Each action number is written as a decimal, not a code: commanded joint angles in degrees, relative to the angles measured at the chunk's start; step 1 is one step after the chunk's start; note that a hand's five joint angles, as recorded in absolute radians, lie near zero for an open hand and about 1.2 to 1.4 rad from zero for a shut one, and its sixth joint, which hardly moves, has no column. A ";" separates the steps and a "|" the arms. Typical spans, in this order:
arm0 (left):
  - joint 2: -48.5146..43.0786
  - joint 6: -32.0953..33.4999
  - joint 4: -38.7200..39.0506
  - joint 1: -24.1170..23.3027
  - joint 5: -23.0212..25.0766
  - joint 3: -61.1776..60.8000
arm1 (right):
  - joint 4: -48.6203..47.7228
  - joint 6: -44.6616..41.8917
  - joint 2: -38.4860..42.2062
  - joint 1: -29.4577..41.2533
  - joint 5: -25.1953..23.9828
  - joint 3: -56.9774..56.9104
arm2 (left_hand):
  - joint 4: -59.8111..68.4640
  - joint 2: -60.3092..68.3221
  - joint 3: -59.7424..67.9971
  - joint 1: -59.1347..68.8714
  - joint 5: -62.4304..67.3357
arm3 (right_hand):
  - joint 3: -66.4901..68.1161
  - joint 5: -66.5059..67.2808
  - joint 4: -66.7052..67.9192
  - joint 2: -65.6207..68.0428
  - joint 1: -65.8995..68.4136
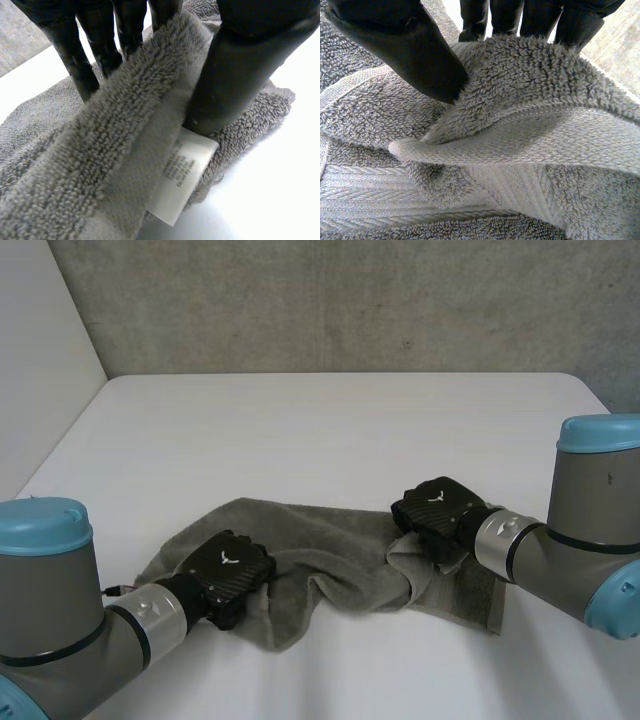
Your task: Fold the towel.
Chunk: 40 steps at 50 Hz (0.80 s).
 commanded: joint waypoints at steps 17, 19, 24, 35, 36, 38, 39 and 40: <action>22.49 -20.05 -4.97 11.08 -0.45 15.97 | 20.50 0.96 -20.51 -7.45 -5.15 -14.18 | 18.79 18.58 19.53 19.53 19.39 | 4.45 1.97 4.01 3.99 3.24; 24.27 -22.98 -5.59 12.41 -0.27 17.84 | 22.63 0.96 -22.02 -9.14 -7.19 -15.78 | 18.79 18.58 19.53 19.53 19.39 | 4.45 1.97 4.01 3.99 3.24; 26.55 -29.56 -7.61 20.30 0.17 22.57 | 28.86 1.14 -27.02 -16.77 -14.29 -20.60 | 18.79 18.58 19.53 19.53 19.39 | 4.45 1.97 4.01 3.99 3.24; 17.71 -35.54 -9.11 24.45 4.12 22.85 | 31.24 0.44 -23.19 -20.74 -17.04 -23.86 | 18.79 18.58 19.53 19.53 19.39 | 4.45 1.97 4.01 3.99 3.24; 14.89 -35.98 -9.11 23.49 4.47 22.76 | 31.33 0.35 -20.38 -20.22 -16.69 -25.34 | 18.79 18.58 19.53 19.53 19.39 | 4.45 1.97 4.01 3.99 3.24; 12.40 -36.08 -9.11 22.69 4.74 22.76 | 31.42 0.44 -17.45 -19.25 -16.33 -27.47 | 18.79 18.58 19.53 19.53 19.39 | 4.45 1.97 4.01 3.99 3.24; 9.97 -36.16 -9.11 20.86 4.74 23.28 | 31.51 0.44 -14.84 -17.77 -15.72 -29.56 | 18.79 18.58 19.53 19.53 19.39 | 4.45 1.97 4.01 3.99 3.24; 7.33 -35.64 -9.02 18.58 4.57 23.98 | 31.51 0.52 -12.29 -15.84 -14.76 -31.84 | 18.79 18.58 19.53 19.53 19.39 | 4.45 1.97 4.01 3.99 3.24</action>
